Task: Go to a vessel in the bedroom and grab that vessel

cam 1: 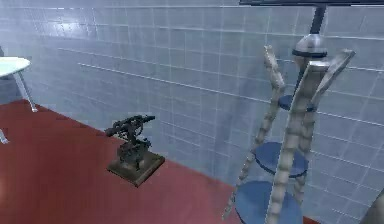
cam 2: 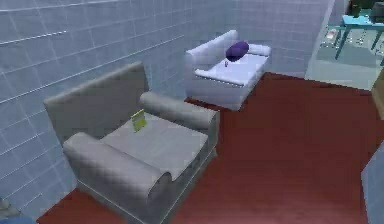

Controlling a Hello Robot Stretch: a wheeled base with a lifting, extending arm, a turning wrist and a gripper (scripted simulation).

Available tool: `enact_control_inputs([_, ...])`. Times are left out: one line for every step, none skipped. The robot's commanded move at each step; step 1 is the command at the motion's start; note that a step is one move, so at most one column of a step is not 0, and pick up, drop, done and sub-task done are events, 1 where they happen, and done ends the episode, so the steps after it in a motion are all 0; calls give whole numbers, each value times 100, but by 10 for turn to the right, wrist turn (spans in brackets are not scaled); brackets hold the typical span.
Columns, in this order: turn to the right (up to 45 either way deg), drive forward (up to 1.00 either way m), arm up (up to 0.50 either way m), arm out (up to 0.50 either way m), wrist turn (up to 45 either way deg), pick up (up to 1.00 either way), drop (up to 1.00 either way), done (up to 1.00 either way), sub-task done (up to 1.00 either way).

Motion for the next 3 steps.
enact_control_inputs([-450,0,0,0,0,0,0,0,0])
enact_control_inputs([-450,0,0,0,0,0,0,0,0])
enact_control_inputs([0,65,0,0,0,0,0,0,0])
